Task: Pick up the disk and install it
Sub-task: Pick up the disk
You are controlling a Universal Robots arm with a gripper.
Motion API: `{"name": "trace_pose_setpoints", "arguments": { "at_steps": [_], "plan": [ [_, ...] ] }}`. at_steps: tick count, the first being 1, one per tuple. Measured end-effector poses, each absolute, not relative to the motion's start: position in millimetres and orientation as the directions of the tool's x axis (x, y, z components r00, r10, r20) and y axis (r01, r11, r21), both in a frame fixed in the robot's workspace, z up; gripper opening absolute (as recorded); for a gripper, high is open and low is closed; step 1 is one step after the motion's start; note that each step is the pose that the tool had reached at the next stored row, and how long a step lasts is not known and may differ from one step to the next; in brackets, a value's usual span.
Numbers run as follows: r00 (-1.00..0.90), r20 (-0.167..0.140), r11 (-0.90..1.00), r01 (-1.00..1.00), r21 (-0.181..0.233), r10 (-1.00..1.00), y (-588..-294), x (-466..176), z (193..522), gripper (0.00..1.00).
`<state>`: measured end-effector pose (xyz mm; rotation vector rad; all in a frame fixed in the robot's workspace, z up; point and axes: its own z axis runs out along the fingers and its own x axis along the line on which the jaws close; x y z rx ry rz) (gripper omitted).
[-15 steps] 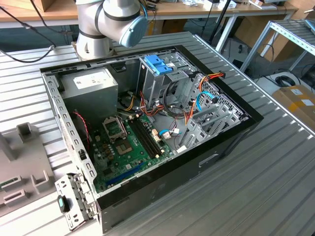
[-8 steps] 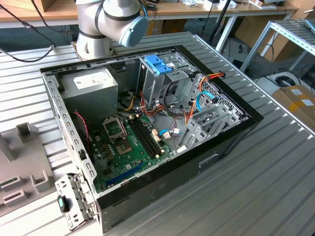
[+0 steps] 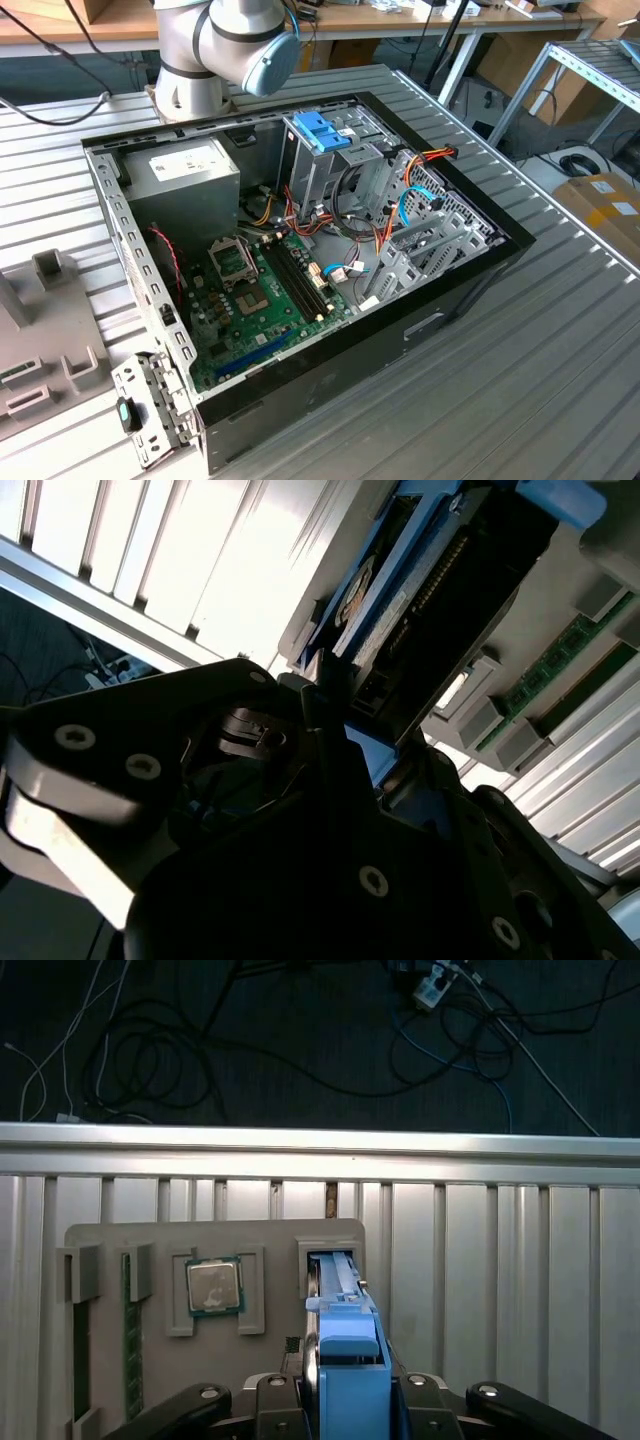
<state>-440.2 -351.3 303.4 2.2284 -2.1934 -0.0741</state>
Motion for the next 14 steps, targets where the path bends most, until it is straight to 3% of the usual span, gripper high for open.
{"name": "trace_pose_setpoints", "arguments": {
  "at_steps": [14],
  "plan": [
    [0.015,-0.024,-0.016,-0.999,0.043,-1.0,-347,-440,315,0.37]
  ]
}}
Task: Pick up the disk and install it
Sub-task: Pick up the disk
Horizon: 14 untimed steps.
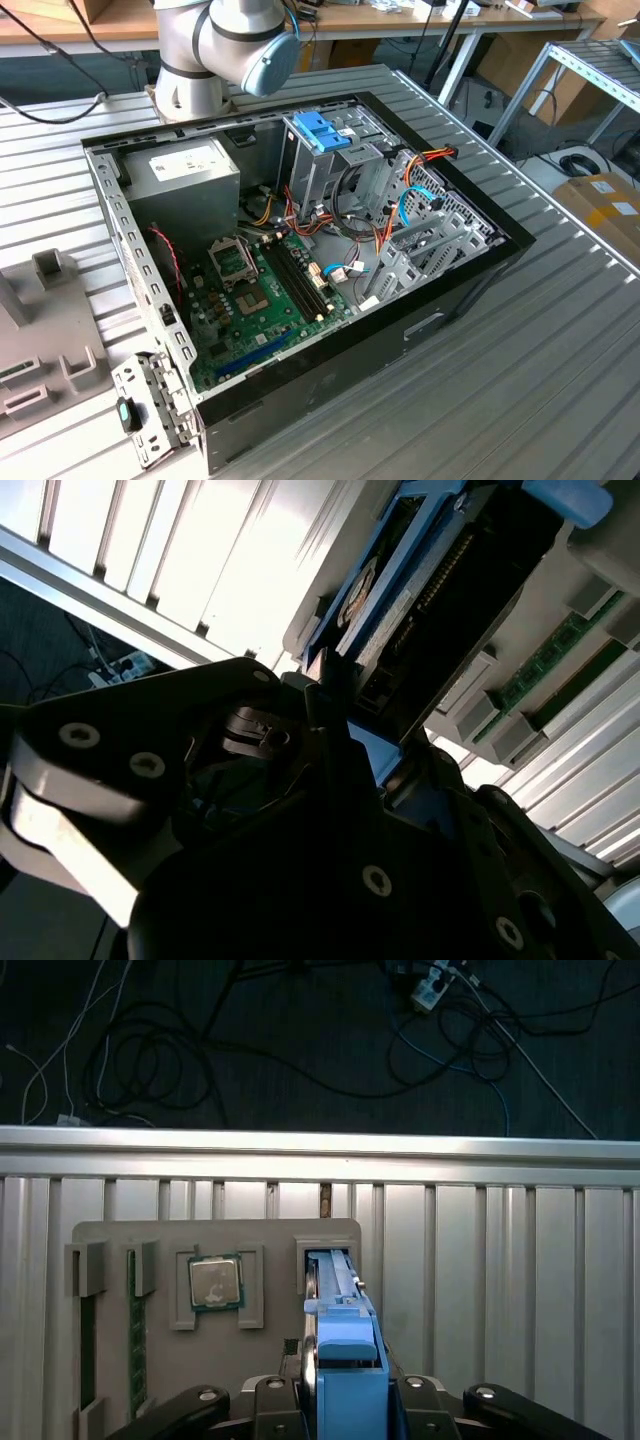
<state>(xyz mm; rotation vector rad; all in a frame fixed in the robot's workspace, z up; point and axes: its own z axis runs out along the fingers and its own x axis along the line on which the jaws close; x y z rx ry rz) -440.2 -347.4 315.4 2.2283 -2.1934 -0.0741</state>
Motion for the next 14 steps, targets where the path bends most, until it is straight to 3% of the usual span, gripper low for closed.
{"name": "trace_pose_setpoints", "arguments": {
  "at_steps": [14],
  "plan": [
    [0.015,-0.024,-0.016,-0.999,0.043,-1.0,-347,-440,330,0.37]
  ]
}}
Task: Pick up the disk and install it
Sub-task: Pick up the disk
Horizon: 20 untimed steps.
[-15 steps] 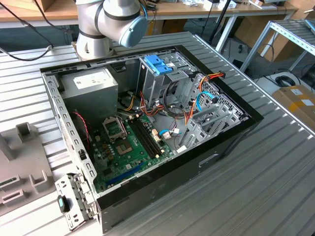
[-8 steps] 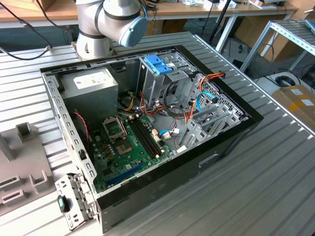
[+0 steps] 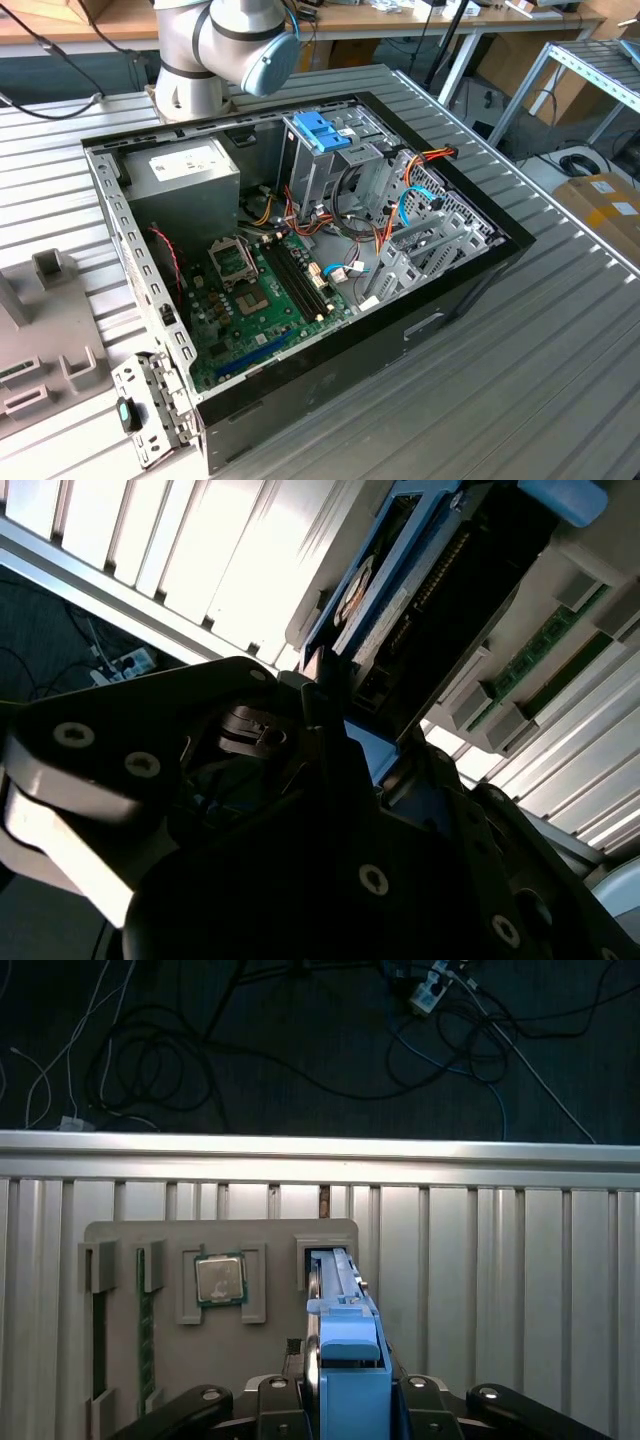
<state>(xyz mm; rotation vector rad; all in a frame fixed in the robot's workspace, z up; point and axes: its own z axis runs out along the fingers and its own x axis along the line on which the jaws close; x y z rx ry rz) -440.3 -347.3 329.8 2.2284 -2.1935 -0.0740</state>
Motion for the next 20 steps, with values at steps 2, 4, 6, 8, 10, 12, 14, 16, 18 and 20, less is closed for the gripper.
{"name": "trace_pose_setpoints", "arguments": {
  "at_steps": [2,4,6,8,10,12,14,16,18,20],
  "plan": [
    [0.015,-0.024,-0.016,-0.999,0.043,-1.0,-347.3,-440.2,330.7,0.37],
    [0.015,-0.024,-0.016,-0.999,0.043,-1.0,-347.3,-440.2,331.6,0.37],
    [0.015,-0.024,-0.016,-0.999,0.043,-1.0,-347.3,-440.2,332.6,0.37],
    [0.015,-0.024,-0.016,-0.999,0.043,-1.0,-347.3,-440.2,333.2,0.37],
    [0.015,-0.024,-0.016,-0.999,0.043,-1.0,-347.3,-440.2,333.9,0.37],
    [0.015,-0.024,-0.016,-0.999,0.043,-1.0,-347.3,-440.2,334.7,0.37],
    [0.015,-0.024,-0.016,-0.999,0.043,-1.0,-347.3,-440.2,335.8,0.37],
    [0.015,-0.024,-0.016,-0.999,0.043,-1.0,-347.3,-440.3,337.2,0.37],
    [0.015,-0.024,-0.016,-0.999,0.043,-1.0,-347.3,-440.2,338.1,0.37],
    [0.015,-0.024,-0.016,-0.999,0.043,-1.0,-347.3,-440.2,338.9,0.37]
  ]
}}
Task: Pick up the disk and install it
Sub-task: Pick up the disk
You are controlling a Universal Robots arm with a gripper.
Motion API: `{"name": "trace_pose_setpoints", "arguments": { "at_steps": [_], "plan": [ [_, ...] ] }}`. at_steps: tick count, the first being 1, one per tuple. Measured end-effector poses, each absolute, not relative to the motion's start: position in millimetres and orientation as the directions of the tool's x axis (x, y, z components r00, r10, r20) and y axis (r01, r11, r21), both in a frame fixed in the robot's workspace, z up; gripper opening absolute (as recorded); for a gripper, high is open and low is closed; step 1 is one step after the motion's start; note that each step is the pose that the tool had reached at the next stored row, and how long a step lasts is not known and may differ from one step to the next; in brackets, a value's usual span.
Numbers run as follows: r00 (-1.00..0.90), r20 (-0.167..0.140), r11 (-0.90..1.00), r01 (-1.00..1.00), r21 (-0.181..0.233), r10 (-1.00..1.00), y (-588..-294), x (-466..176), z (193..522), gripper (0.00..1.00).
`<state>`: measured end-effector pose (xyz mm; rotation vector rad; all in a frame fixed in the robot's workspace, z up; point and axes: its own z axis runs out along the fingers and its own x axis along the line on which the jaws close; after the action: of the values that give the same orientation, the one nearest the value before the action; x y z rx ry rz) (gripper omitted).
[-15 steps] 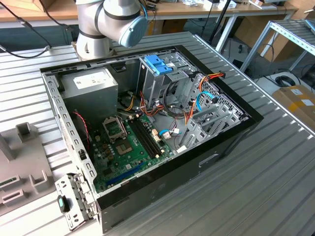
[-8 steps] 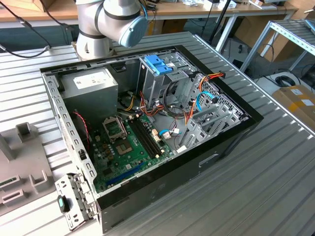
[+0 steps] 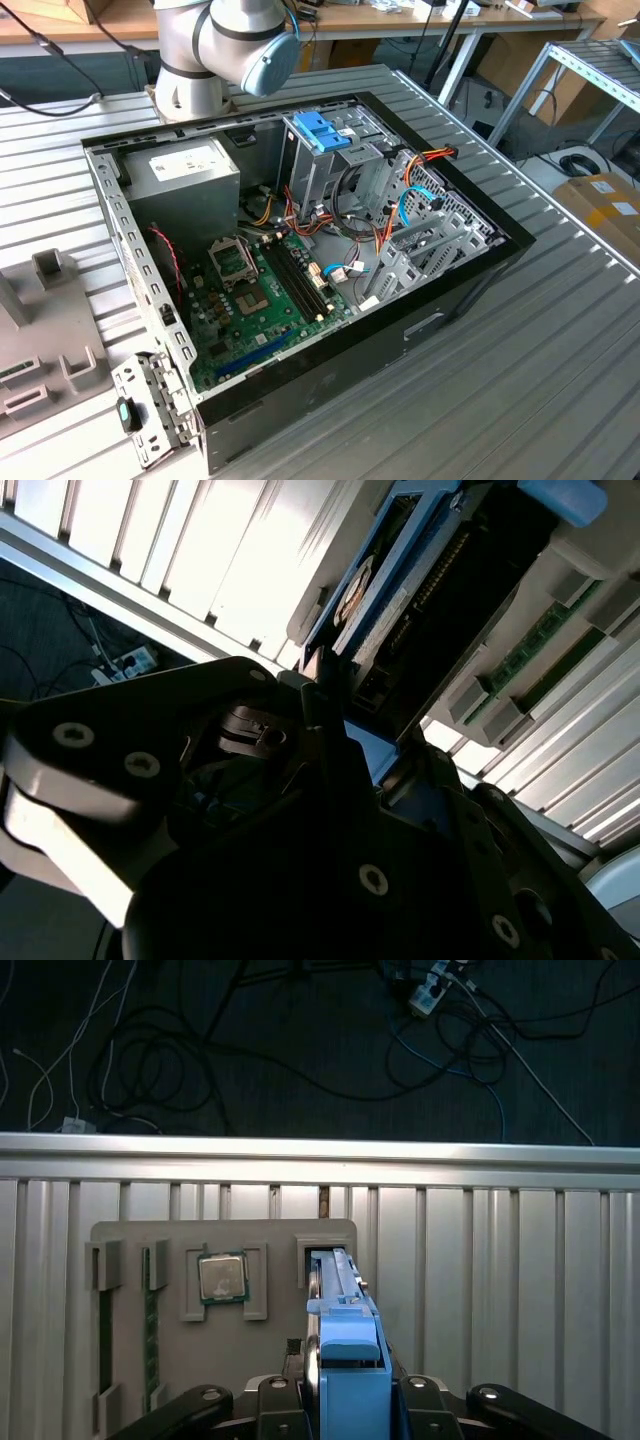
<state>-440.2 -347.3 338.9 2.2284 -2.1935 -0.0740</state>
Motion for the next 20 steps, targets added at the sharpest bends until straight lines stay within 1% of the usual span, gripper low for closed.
{"name": "trace_pose_setpoints", "arguments": {
  "at_steps": [20],
  "plan": [
    [0.015,-0.024,-0.016,-0.999,0.043,-1.0,-347,-440,350,0.37]
  ]
}}
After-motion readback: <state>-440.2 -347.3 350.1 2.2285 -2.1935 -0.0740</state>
